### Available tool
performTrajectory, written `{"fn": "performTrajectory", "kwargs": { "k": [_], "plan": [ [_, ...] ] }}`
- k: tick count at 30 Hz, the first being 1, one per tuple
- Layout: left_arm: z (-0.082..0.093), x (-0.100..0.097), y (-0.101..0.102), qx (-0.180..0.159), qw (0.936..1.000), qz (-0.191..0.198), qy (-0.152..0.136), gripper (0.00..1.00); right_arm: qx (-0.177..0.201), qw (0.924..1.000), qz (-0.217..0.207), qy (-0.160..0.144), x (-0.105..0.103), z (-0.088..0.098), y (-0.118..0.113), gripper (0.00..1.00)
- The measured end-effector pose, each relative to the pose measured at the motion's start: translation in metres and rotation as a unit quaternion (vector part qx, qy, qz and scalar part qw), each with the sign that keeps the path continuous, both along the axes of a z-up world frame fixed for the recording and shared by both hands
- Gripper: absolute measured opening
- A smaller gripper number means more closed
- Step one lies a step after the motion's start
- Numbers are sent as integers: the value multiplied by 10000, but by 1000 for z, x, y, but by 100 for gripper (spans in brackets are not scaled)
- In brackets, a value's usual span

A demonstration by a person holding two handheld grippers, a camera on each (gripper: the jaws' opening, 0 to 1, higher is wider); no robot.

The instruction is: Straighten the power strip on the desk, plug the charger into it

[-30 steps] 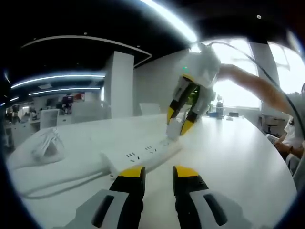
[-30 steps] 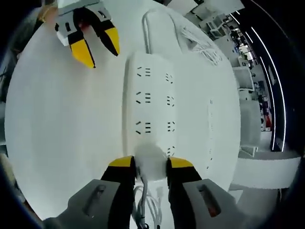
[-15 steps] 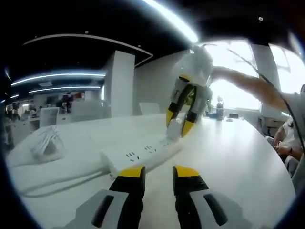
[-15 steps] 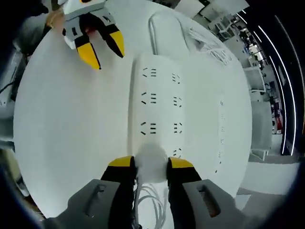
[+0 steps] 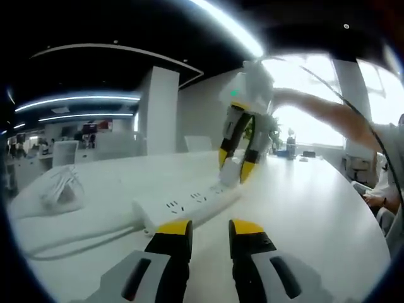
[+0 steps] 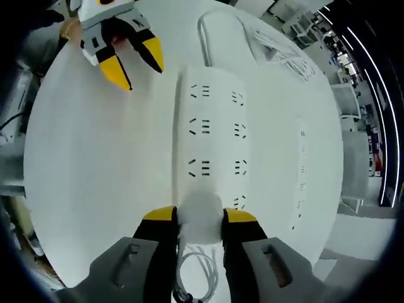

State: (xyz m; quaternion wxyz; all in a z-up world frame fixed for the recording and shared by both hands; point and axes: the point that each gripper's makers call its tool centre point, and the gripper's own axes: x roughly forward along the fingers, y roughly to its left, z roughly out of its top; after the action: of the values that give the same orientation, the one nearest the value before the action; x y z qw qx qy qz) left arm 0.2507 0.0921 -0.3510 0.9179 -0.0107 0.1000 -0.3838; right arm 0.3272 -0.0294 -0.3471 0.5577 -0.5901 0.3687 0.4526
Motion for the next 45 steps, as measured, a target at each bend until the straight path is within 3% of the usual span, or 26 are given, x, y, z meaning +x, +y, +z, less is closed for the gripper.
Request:
{"fn": "performTrajectory", "kwargs": {
  "k": [2,7,9,14,16,19,24,26,28,29,31,33,38,41,44,45],
  "plan": [
    [0,0,-1,11,10000,-14,1,23,27,10000,51,-12,2,1,0,26],
    [0,-1,-2,7,10000,-38,7,23,804,9966,90,120,5,2,0,26],
    [0,-1,-2,7,10000,-29,-3,23,813,9966,126,101,7,3,-2,26],
    [-2,-2,-4,64,10000,-41,-21,23,-109,9998,65,-167,6,0,-4,26],
    [-3,-3,-6,120,9999,-73,-56,23,-65,9998,110,-182,6,-2,-1,26],
    [-4,-3,-6,173,9998,-87,-80,23,492,9986,95,192,6,-1,1,26],
    [-4,-3,-5,159,9998,-71,-61,23,595,9960,-143,658,9,-2,-1,26],
    [-4,-2,-5,157,9998,-66,-61,23,280,9973,-169,661,8,-4,-2,26],
    [-4,-2,-6,158,9998,-70,-68,23,-142,9988,-48,461,7,-6,-1,26],
    [-4,-2,-6,162,9998,-69,-71,23,-547,9979,-102,326,8,-7,-5,26],
    [-5,-2,-6,181,9998,-75,-73,23,-814,9964,-115,204,7,-8,-6,26],
    [-5,-3,-6,208,9997,-102,-75,24,-808,9966,-86,107,6,-10,-6,27],
    [-3,-5,-7,84,9999,-128,-9,24,231,9987,-23,449,5,-10,1,27],
    [-3,-5,-7,98,9999,-116,-21,24,130,9994,2,336,5,-12,0,27],
    [-2,-4,-7,83,9999,-111,-24,24,-478,9988,57,-14,8,-14,-4,28],
    [-2,-4,-7,83,9999,-118,-17,24,-522,9986,63,-6,8,-17,-3,28]
  ]
}}
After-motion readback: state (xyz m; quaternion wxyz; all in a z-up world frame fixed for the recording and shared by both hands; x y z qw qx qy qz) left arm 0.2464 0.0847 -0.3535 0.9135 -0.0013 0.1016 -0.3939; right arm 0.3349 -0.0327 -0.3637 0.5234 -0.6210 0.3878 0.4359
